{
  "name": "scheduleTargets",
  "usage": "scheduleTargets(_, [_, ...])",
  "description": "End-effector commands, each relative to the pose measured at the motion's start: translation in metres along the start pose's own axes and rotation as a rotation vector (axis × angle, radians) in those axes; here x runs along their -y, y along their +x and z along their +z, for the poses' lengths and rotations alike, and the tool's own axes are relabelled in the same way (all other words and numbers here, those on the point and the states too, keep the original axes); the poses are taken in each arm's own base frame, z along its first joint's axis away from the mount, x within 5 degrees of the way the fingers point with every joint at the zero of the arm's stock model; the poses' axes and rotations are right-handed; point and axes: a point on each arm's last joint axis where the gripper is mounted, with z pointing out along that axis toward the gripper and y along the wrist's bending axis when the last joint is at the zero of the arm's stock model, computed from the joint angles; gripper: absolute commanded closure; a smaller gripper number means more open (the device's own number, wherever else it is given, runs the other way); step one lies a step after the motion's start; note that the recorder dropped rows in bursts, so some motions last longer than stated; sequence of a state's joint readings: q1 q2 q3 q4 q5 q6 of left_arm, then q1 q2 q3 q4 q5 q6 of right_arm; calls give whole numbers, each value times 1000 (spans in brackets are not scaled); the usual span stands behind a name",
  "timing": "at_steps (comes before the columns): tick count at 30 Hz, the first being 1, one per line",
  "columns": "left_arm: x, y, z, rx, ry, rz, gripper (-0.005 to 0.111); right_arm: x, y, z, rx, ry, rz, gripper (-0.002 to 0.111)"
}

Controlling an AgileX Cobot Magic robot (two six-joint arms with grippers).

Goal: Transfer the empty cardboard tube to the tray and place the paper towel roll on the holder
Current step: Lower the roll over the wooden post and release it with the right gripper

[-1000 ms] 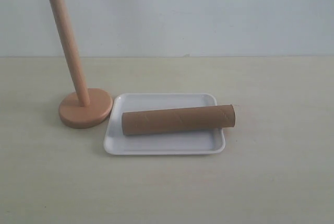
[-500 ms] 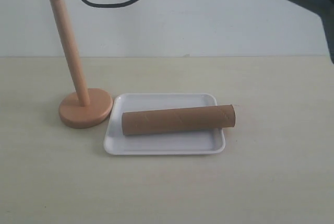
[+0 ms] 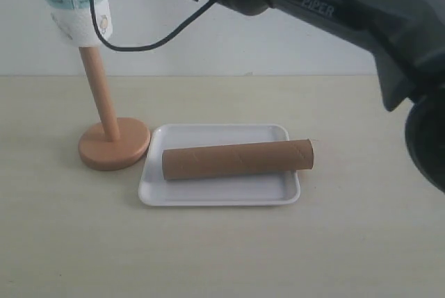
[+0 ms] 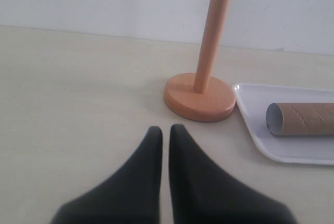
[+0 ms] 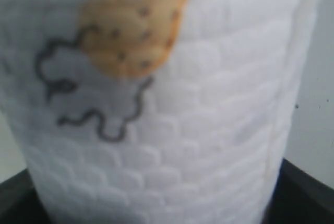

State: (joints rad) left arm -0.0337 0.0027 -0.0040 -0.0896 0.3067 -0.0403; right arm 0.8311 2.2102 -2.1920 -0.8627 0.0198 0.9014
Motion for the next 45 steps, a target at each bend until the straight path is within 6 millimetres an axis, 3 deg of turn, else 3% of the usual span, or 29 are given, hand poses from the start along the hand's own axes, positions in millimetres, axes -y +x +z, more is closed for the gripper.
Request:
scheduleTargets(1, [0,1,0,-1,-3,6,103,-3,2,0,-10,3,-21,79])
scheduleTargets(13, [0,1,0,-1,-3,6,103,-2,47,7,-111,-6,-5,78])
scheduleTargets(25, [0,1,0,-1,-3,6,103,-1,108,23,-215,-4,27,76])
scheduleTargets(26, [0,1,0,-1,-3,6,103,0,109,23,-224,5,26,72])
scheduleTargets(28, [0,1,0,-1,-3,6,103,3,115,23,-254,36,26,48])
scheduleTargets(29, [0,1,0,-1,-3,6,103,5,119,23,-276,61,25,25])
scheduleTargets(30, [0,1,0,-1,-3,6,103,7,120,22,-288,78,23,12])
scheduleTargets(31, [0,1,0,-1,-3,6,103,9,121,22,-307,102,16,4])
scheduleTargets(32, [0,1,0,-1,-3,6,103,9,122,21,-312,107,13,6])
scheduleTargets(37, [0,1,0,-1,-3,6,103,4,108,19,-289,97,13,6])
scheduleTargets(45, [0,1,0,-1,-3,6,103,-7,17,-13,-217,165,-79,7])
